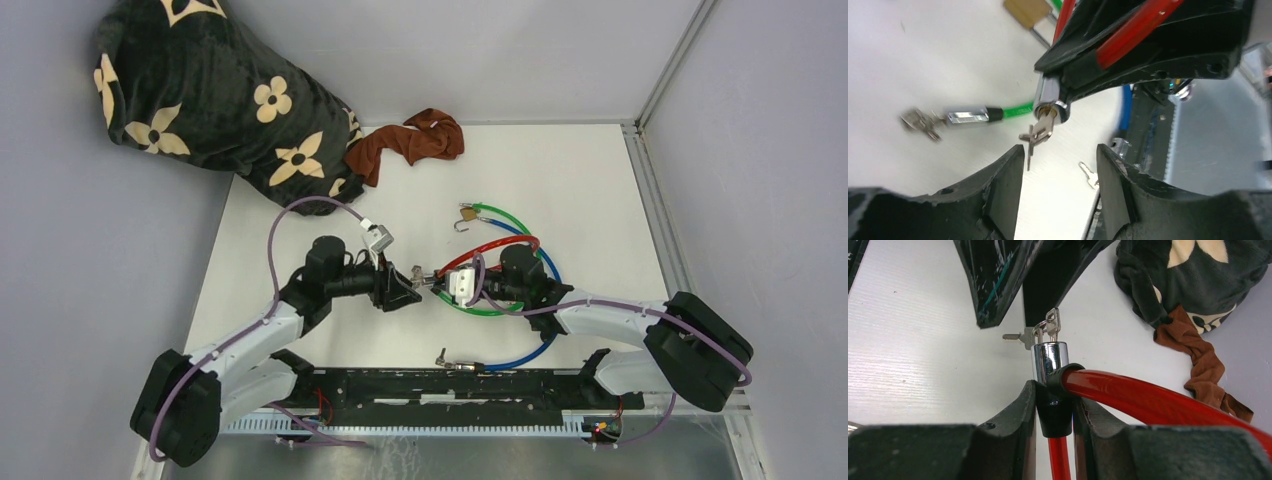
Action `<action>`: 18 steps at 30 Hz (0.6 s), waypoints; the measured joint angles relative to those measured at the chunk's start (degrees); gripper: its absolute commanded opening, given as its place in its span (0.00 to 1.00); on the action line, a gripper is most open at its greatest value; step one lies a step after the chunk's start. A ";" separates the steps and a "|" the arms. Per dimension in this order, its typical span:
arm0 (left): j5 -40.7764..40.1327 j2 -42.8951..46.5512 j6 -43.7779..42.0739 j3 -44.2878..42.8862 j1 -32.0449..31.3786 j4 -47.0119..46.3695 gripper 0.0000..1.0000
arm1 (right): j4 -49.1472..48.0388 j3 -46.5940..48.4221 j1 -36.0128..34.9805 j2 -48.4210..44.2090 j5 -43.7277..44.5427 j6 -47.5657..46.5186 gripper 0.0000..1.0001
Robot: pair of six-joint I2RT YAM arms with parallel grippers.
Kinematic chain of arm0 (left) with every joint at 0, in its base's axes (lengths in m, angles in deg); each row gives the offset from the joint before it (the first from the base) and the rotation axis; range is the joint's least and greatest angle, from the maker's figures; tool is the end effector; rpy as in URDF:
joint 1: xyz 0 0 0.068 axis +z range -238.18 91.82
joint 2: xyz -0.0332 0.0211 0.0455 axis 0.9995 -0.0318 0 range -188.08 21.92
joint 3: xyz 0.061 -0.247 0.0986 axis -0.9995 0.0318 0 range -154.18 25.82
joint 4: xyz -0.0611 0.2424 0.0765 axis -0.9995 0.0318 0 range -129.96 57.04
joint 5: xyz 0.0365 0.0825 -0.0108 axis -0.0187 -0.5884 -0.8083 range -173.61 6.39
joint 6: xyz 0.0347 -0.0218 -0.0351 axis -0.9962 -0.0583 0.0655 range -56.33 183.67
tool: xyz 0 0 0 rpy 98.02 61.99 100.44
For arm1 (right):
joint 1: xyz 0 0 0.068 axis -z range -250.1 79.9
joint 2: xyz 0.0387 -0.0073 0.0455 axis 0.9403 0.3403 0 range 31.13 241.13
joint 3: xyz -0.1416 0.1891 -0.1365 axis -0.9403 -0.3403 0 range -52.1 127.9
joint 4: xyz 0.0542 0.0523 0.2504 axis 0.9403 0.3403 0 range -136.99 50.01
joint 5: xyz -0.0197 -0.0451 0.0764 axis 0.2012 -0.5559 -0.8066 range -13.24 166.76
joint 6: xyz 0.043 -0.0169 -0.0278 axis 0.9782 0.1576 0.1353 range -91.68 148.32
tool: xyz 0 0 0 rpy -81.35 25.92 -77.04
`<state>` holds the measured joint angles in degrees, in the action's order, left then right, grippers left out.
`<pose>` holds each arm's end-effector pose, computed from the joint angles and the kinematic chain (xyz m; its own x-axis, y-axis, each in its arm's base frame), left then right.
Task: Lock with the key
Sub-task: Lock the lock.
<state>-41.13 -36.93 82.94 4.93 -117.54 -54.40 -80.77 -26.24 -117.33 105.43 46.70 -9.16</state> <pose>0.1672 -0.1217 0.1960 -0.6258 0.0729 -0.7766 0.7360 0.3847 -0.5570 0.1618 0.2011 0.1977 0.4503 -0.2886 -0.8449 -0.8700 0.0710 -0.4879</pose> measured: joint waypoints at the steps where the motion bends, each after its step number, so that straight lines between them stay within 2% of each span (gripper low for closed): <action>1: 0.22 1.05 -3.87 -1.11 0.22 2.10 0.61 | 0.02 0.00 0.02 0.00 0.20 0.00 0.00; 8: 1.20 9.42 -35.89 -5.81 0.70 15.30 0.61 | 0.59 0.02 0.09 -0.09 0.79 0.13 0.00; 10: 0.44 11.02 -40.79 -5.86 0.68 17.09 0.59 | 1.36 0.02 0.09 -0.42 0.87 0.17 0.00; 13: -1.75 9.79 -40.00 -7.28 0.68 17.62 0.54 | 1.86 0.02 0.09 -1.22 1.42 0.26 0.00; 18: -0.90 3.21 -23.91 -10.36 0.70 14.16 0.50 | 1.73 0.02 0.09 -2.54 2.23 0.26 0.00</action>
<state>-42.03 -33.71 59.03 -5.43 -116.84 -40.23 -79.04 -26.21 -117.24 102.89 48.93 -8.89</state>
